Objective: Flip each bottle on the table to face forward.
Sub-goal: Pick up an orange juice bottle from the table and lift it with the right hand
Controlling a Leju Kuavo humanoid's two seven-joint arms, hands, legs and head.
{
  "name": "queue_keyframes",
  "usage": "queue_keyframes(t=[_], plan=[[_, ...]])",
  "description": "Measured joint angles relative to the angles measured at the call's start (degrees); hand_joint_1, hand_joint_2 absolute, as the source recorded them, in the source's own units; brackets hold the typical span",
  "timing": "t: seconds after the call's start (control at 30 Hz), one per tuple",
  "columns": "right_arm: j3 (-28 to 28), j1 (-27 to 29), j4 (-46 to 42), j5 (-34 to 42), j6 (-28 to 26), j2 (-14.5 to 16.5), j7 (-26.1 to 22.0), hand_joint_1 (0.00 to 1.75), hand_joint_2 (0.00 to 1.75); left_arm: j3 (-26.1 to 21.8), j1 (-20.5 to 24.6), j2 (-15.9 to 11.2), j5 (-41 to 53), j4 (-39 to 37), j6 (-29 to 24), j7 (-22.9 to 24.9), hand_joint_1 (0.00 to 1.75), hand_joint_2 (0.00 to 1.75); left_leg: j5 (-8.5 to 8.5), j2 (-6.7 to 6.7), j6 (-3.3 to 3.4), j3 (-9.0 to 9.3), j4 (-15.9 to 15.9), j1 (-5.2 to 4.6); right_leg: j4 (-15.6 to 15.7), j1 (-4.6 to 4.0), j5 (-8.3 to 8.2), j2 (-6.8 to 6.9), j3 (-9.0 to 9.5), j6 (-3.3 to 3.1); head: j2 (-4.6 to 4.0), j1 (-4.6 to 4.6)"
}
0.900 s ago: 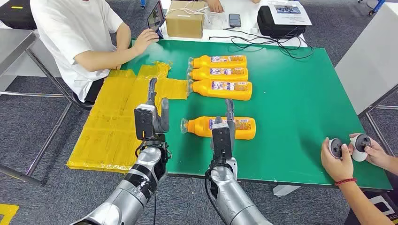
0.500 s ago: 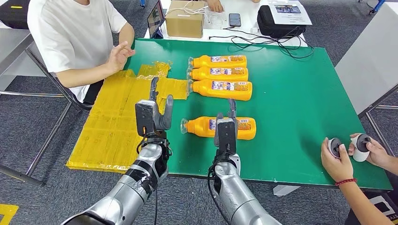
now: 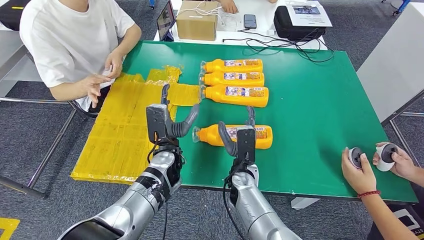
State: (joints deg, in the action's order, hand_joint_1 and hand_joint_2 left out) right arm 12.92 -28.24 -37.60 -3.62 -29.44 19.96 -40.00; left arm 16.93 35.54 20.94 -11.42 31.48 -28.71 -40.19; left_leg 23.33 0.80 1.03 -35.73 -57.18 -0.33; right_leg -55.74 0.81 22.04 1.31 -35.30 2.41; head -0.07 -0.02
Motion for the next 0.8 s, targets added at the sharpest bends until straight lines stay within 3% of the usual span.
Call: queue_keyframes(t=[0.2,0.3,0.43,0.47,0.6,0.67,0.8], plan=[[-0.2,-0.1,0.1,-0.7,-0.9,0.0,0.0,0.00,1.75,0.7,0.4,0.0,-0.1,-1.0,-0.3,0.0,0.00,1.75,0.01,0.00,0.00,0.00,0.0,0.00,0.0,0.00,0.00,0.00,0.00,0.00,0.00,-0.01],[0.2,0.4,-0.8,-4.0,-5.8,-0.1,0.0,0.00,1.75,1.0,0.2,0.0,2.5,-0.7,-2.1,0.0,0.00,1.75,0.01,-0.01,0.00,0.00,0.0,0.00,0.0,0.00,0.01,0.01,0.00,0.00,0.00,-0.01],[1.5,1.7,-2.6,-11.7,-10.1,-0.8,0.0,0.00,0.00,0.8,-2.1,0.0,5.0,3.4,-1.3,0.0,0.00,1.75,0.01,0.00,0.00,0.00,0.0,0.00,0.0,0.00,0.00,-0.01,0.00,0.00,0.00,-0.01],[2.4,2.3,-3.3,-14.2,-10.2,-1.3,0.0,0.00,0.00,0.5,-3.3,0.0,5.6,5.2,-0.2,0.0,0.00,1.75,0.01,0.00,0.00,0.00,0.0,-0.01,0.0,0.00,0.01,-0.01,0.00,0.00,0.00,-0.01],[4.3,5.0,-7.1,-25.2,-10.4,-3.0,0.4,0.00,1.75,-1.0,-7.7,0.0,8.3,11.9,2.5,0.0,0.00,1.75,0.04,-0.01,-0.01,-0.02,0.0,0.00,0.0,0.00,0.02,0.00,-0.01,0.00,0.00,-0.02],[4.3,6.3,-9.4,-31.9,-10.4,-4.1,2.9,0.00,1.75,-1.7,-10.1,0.0,9.4,14.7,3.5,0.0,0.00,1.75,0.06,-0.01,-0.01,-0.02,0.0,0.00,0.0,0.00,0.03,0.00,0.00,-0.01,0.00,-0.02],[4.4,8.4,-12.4,-47.7,-10.3,-7.4,12.6,0.00,1.75,-3.3,-15.1,-0.3,10.0,18.6,7.5,0.0,0.00,1.75,0.09,-0.01,0.01,-0.02,0.0,-0.01,0.0,0.01,0.04,0.00,0.00,-0.01,0.00,-0.01]])
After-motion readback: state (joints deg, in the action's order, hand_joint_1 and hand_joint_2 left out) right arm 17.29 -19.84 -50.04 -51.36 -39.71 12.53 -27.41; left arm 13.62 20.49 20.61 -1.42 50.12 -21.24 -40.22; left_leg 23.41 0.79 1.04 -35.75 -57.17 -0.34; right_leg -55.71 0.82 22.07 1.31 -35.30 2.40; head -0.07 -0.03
